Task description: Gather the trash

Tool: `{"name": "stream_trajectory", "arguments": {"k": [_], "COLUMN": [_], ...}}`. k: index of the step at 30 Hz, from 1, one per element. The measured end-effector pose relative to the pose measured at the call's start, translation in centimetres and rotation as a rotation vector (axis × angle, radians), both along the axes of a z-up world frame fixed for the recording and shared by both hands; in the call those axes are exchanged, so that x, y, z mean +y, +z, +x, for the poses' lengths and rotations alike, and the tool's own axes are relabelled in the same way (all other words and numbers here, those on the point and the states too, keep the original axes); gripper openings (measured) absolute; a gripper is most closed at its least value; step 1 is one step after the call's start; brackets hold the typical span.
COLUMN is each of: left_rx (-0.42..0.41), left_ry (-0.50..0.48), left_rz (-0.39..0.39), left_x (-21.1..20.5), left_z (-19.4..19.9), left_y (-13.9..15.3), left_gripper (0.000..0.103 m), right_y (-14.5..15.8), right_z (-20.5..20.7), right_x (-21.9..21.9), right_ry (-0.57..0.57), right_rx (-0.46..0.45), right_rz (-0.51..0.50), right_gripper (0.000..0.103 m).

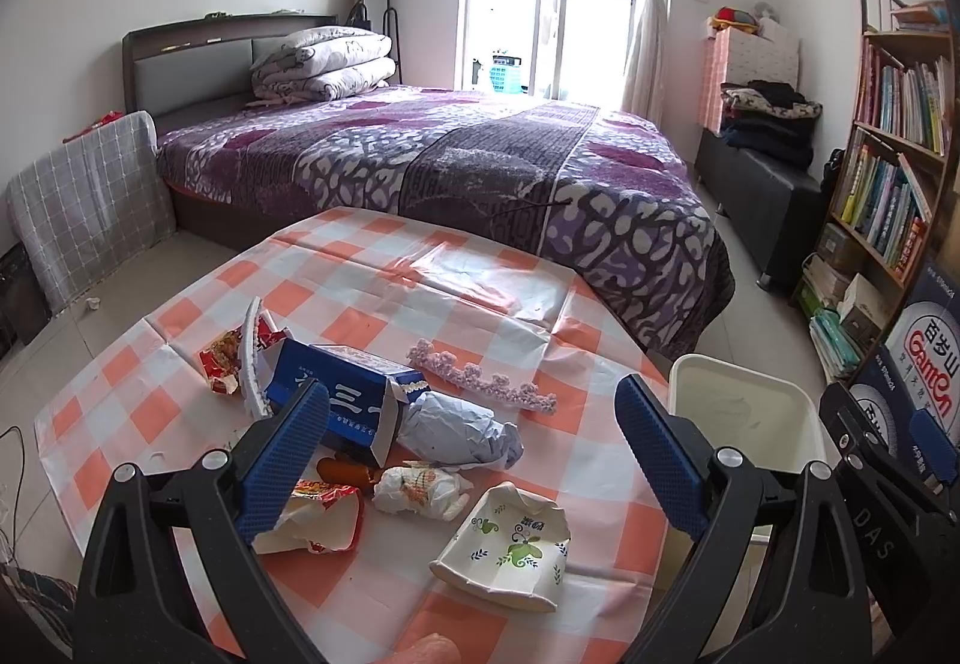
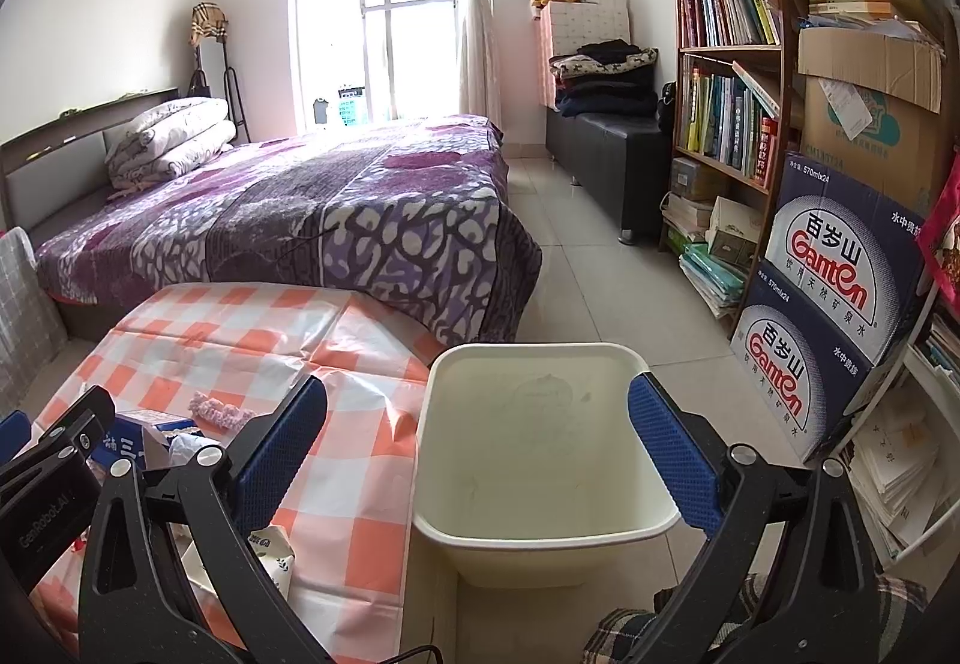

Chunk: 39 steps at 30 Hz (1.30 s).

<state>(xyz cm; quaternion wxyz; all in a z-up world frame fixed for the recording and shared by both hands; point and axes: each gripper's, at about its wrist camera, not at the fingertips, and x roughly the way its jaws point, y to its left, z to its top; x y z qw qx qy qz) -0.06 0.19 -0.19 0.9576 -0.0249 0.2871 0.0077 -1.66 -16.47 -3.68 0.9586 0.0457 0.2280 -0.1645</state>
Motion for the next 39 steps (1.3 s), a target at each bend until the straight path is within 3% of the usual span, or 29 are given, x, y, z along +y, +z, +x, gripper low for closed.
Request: {"name": "stream_trajectory", "arguments": {"k": [39], "left_rx": [-0.006], "left_ry": [0.002], "left_rz": [0.008], "left_x": [-0.09], "left_z": [0.06], "left_y": [0.08], "left_gripper": [0.094], "right_y": [-0.68], "right_z": [0.29], "right_x": [-0.11], "right_ry": [-0.006], "right_rx": [0.002], "right_rz": [0.014], "right_gripper": [0.096]}}
